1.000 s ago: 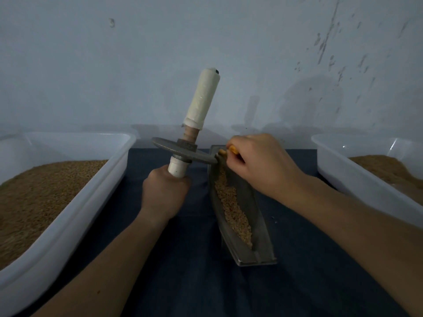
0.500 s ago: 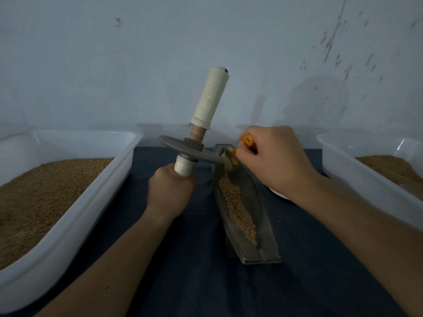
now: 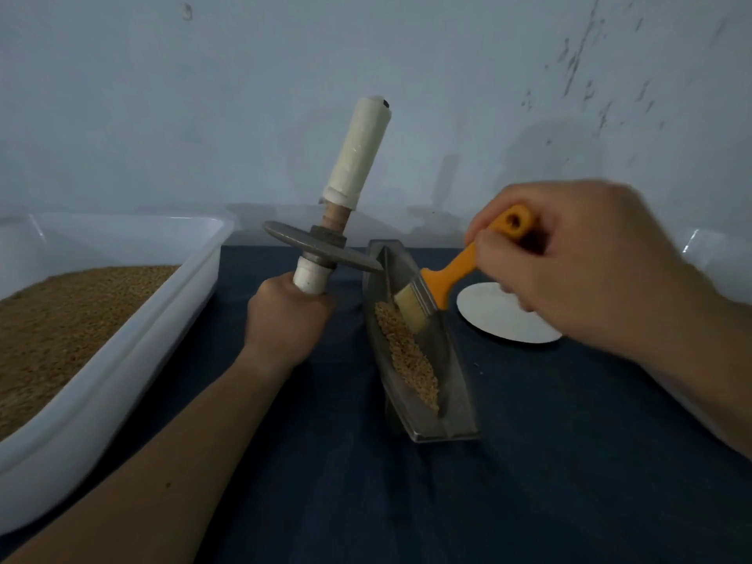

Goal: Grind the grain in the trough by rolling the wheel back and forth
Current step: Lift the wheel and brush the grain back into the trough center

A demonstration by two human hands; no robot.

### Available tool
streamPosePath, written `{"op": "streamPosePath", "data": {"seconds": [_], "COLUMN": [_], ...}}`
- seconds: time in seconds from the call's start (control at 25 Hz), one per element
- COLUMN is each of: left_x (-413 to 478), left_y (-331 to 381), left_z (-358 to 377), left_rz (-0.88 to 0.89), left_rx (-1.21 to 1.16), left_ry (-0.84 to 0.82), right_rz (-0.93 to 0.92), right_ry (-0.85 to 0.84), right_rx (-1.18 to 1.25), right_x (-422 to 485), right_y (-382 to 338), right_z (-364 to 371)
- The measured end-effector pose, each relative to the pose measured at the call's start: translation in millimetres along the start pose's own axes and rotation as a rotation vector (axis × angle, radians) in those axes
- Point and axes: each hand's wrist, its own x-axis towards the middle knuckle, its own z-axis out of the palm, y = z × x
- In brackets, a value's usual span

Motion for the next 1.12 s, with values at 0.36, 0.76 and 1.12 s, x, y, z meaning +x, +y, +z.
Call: {"op": "streamPosePath", "data": {"seconds": [0.36,0.76,1.12], "left_x": [0,0,-2], "left_y": [0,1,3], "left_z": [-1,-1,-1], "left_rz": [-0.008,-0.010,0.005], "left_rx": [-0.040,-0.039,0.003], "left_ry": [-0.019,-0.022,-0.008], "right_rz": [-0.078,0.002,-0.033], "right_ry": [-0.136,-0.132,-0.180], "right_rx": [-0.030,-0.057,-0.112], "right_x": [-32,-16,-23], "right_y": [-44,-21,-46], "right_z": [-31,8,5]}}
